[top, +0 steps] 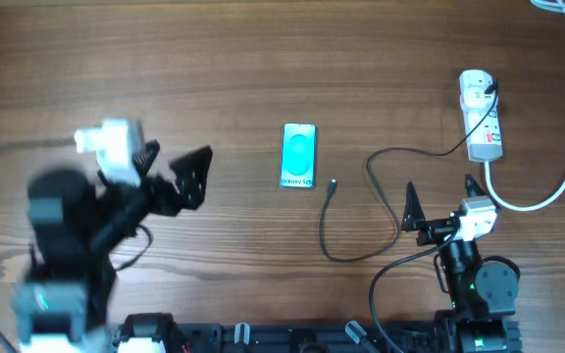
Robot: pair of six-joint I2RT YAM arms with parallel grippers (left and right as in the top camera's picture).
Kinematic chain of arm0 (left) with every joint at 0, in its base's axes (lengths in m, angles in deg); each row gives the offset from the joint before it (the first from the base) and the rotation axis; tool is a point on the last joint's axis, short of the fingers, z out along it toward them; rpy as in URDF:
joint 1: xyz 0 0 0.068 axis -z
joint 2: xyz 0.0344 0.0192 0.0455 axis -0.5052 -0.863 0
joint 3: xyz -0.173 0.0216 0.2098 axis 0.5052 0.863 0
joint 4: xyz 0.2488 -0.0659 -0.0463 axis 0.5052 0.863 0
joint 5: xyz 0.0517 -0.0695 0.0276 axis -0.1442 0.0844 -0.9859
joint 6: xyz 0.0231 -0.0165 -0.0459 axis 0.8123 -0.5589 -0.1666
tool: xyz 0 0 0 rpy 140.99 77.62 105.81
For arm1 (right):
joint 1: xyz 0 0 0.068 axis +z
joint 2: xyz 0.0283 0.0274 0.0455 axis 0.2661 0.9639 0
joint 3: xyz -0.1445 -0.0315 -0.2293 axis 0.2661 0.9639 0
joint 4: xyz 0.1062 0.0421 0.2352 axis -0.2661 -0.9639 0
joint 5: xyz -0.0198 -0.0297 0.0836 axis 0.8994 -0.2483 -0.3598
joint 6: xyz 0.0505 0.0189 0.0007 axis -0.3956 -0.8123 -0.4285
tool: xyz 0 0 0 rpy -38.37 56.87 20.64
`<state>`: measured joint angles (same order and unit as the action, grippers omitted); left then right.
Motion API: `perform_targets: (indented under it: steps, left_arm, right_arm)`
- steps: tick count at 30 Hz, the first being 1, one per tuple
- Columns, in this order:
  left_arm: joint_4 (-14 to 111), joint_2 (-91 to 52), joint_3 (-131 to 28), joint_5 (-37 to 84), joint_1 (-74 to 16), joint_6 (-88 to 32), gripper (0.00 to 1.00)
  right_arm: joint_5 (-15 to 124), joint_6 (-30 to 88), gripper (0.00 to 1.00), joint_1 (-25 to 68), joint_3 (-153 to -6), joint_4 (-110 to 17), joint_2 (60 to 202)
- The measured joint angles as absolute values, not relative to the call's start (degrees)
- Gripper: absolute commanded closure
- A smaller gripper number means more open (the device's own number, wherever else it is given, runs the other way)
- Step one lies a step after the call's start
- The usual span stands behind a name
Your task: Plug charger to phone and switch on socket
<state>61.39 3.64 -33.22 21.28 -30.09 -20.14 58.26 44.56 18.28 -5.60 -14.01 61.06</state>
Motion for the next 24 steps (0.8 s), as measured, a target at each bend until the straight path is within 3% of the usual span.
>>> perform_targets:
  steps: [5, 11, 16, 22, 24]
  left_arm:
    - [77.10, -16.89, -51.97, 26.88, -30.09, -19.55, 0.00]
    - [78.59, -26.48, -54.81, 30.55, -24.78, -21.25, 0.00]
    - [85.58, -34.20, -59.07, 15.55, -11.53, -27.70, 0.00]
    - [102.91, -53.76, -78.94, 4.01, -5.59, -30.02, 0.00]
    - [103.26, -59.38, -82.11, 2.05, -4.76, -30.37, 0.00]
  right_arm:
    - [58.26, 44.54, 0.00, 18.28, -5.60, -13.97, 61.06]
    - [58.26, 44.56, 0.00, 18.28, -5.60, -13.99, 61.06]
    - [58.26, 44.54, 0.00, 18.28, -5.60, -13.99, 61.06]
    - [58.26, 44.54, 0.00, 18.28, -5.60, -14.01, 61.06]
    - [58.26, 44.56, 0.00, 18.28, -5.60, -14.01, 61.06]
